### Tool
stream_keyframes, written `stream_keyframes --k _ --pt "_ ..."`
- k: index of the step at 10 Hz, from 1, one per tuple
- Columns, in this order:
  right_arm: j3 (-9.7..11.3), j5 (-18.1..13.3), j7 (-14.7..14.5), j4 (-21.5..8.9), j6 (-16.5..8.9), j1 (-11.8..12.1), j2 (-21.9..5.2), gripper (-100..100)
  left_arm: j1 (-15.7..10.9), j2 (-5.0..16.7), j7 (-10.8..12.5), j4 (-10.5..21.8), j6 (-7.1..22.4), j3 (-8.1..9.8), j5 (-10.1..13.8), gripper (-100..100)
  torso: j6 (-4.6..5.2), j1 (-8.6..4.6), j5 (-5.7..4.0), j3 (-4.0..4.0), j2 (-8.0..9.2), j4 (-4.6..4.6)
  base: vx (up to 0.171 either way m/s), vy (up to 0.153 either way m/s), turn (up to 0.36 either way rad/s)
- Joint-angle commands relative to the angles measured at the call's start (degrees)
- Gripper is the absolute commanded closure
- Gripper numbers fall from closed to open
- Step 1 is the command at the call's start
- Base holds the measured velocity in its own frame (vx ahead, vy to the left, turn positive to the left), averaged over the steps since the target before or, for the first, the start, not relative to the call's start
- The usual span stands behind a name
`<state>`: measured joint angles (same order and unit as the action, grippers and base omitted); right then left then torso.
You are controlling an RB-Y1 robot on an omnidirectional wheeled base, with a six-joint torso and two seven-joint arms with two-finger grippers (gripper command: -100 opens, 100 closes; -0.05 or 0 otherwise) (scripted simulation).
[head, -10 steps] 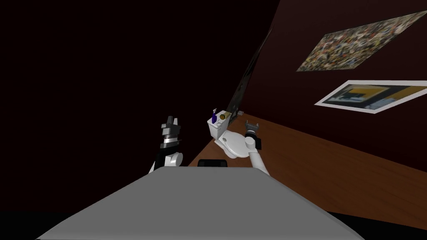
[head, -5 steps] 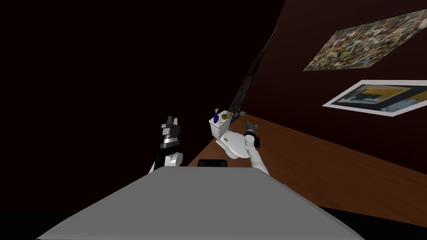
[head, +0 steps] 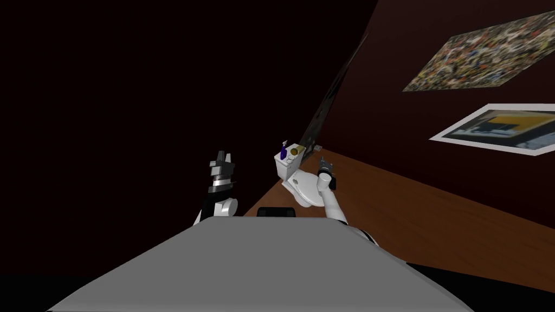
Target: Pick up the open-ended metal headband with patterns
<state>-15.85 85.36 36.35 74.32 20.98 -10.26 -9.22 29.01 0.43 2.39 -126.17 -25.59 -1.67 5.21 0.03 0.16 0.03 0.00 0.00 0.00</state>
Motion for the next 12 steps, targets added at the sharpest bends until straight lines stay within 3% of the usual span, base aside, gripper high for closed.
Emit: stream_keyframes --k 1,2,3,4,5,7,8,9,10,11,12 --pt "-0.17 2.53 1.38 -2.20 0.37 -1.14 -0.08 -100 0.00 0.00 0.00 0.00 0.00 0.00 0.00 0 0.00 0.00 0.00 0.00 0.00 0.00 -0.020 0.034 0.049" --pt "-0.17 2.53 1.38 -2.20 0.37 -1.14 -0.08 -100 0.00 0.00 0.00 0.00 0.00 0.00 0.00 0 0.03 -0.01 0.00 0.01 0.02 0.00 -0.012 0.017 -0.006" --pt "-1.32 5.29 2.55 -4.39 0.46 -3.40 0.01 -100 0.01 0.00 0.00 0.00 0.00 0.00 0.00 0 0.03 -0.07 -0.01 0.00 0.01 0.00 -0.020 0.035 0.097" --pt "-1.32 6.09 2.55 -5.13 0.46 -3.40 0.01 -100 0.00 0.00 0.00 0.00 0.00 0.00 0.00 0 0.00 -0.01 0.00 0.00 0.01 0.00 -0.019 0.036 0.059" --pt "-2.48 8.07 3.65 -7.28 0.57 -5.63 0.11 -100 0.00 0.00 0.00 0.00 0.00 0.00 0.00 0 0.03 -0.01 0.00 0.01 0.01 0.00 -0.023 0.047 0.087" --pt "-2.48 9.52 3.65 -8.00 0.57 -5.63 0.11 -100 0.00 0.00 0.00 0.00 0.00 0.00 0.00 0 0.03 0.03 0.01 0.00 0.01 0.00 -0.009 0.035 0.019" --pt "-3.64 11.95 4.67 -10.66 0.70 -7.82 0.23 -100 0.01 0.00 0.00 0.00 0.00 0.00 0.00 0 0.04 -0.05 0.00 -0.01 -0.01 -0.01 -0.012 0.043 0.081" --pt "-3.64 12.79 4.67 -10.81 0.70 -7.82 0.23 -100 0.00 0.00 0.00 0.00 0.00 0.00 0.00 0 0.01 0.02 0.00 -0.01 -0.01 -0.01 -0.016 0.043 0.059" --pt "-4.79 14.95 5.61 -13.06 0.84 -9.95 0.38 -100 0.00 0.00 0.00 0.00 0.00 0.00 0.00 0 0.03 0.01 0.01 0.00 0.00 0.00 -0.017 0.071 0.070" --pt "-4.79 15.91 5.61 -13.54 0.84 -9.95 0.38 -100 0.00 0.00 0.00 0.00 0.00 0.00 0.00 0 0.01 0.11 0.02 0.00 0.00 0.00 -0.012 0.064 0.036" --pt "-5.93 18.36 6.47 -15.41 0.99 -12.01 0.56 -100 0.01 0.00 0.00 0.00 0.00 0.00 0.00 0 0.03 0.10 0.03 0.00 0.01 0.00 -0.022 0.069 0.078"
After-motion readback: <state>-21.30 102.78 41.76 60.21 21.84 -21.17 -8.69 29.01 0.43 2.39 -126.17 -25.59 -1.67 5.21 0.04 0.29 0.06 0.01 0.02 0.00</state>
